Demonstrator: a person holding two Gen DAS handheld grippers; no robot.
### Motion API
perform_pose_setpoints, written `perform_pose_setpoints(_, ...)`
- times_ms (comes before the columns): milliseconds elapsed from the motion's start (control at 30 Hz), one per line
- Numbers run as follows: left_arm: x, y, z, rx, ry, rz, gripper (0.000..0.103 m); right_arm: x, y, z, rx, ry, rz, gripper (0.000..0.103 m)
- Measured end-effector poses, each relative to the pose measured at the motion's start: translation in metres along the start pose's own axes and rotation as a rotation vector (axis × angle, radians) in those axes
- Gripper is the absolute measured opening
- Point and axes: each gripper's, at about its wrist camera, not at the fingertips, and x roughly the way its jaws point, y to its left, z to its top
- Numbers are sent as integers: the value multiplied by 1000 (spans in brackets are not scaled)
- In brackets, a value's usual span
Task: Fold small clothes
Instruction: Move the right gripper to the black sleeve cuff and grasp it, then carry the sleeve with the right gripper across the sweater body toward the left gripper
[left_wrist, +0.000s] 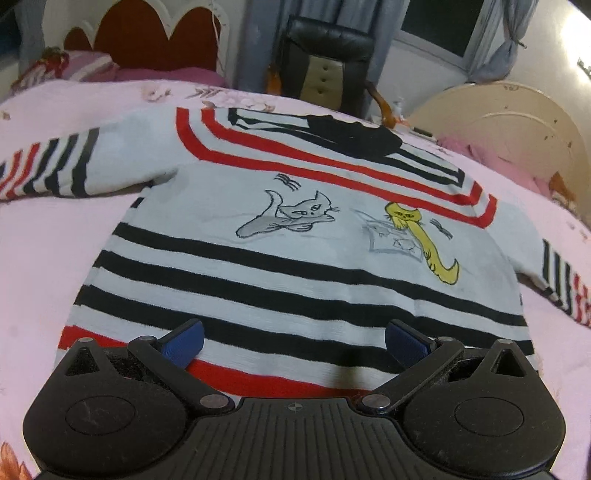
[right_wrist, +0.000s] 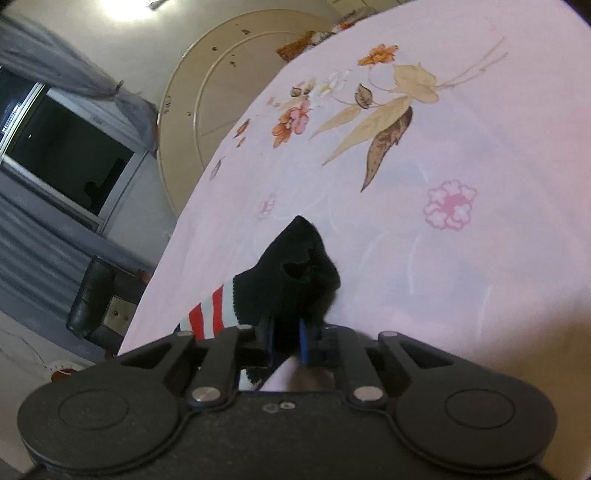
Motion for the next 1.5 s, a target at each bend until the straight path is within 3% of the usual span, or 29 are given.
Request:
perform_pose_setpoints(67,1,10,3,-2,-13,-4,103,0,8,0,-44,-2,-31,6)
perform_pose_setpoints(167,4,28,10,-12,-45,6,103,-9,42,-10,-224,-54,-107,6)
perform_pose_setpoints(267,6,49,18,-3,-70,6,103,-26,89,-34,-427,-129,-81,6)
perform_pose_setpoints(367,10,75,26,-21,-74,-9,103,-33,139,-70,-566,-149,-16,6)
perform_pose_setpoints(500,18,111,37,-63,-75,3,103,-20,202,-135,-675,-71,95,6)
perform_pose_setpoints(700,17,158,51,-109,-95,-5,103,17,284,-259,-821,115,237,6)
perform_pose_setpoints(833,18,185,59,-121,-101,-3,103,39,323,-338,-924,216,272,6)
perform_pose_setpoints(967,24,200,64,-128,-102,-1,103,50,341,-387,-977,277,281,7)
perform_pose_setpoints(1033,28,203,65,-128,-99,-5,103,53,337,-397,-1021,280,283,16)
perform_pose_setpoints(1100,32,201,66,-126,-96,-16,103,46,341,-405,-1066,251,290,34)
perform_pose_setpoints(1200,40,191,71,-145,-100,-82,103,21,338,-401,-1048,182,324,35)
perform_pose_setpoints(1267,51,173,78,-164,-99,-180,102,7,328,-386,-990,153,328,34)
perform_pose_setpoints(1300,58,161,82,-164,-95,-233,95,0,321,-376,-958,134,319,34)
perform_pose_setpoints(1333,66,147,87,-161,-85,-288,77,-2,315,-366,-924,119,304,35)
perform_pose_setpoints(1367,77,130,92,-157,-56,-343,48,-8,308,-354,-886,109,288,35)
perform_pose_setpoints(1433,100,97,101,-161,-18,-431,47,-19,292,-334,-818,100,273,35)
perform_pose_setpoints(1500,122,66,113,-147,23,-470,48,-26,280,-317,-785,87,252,36)
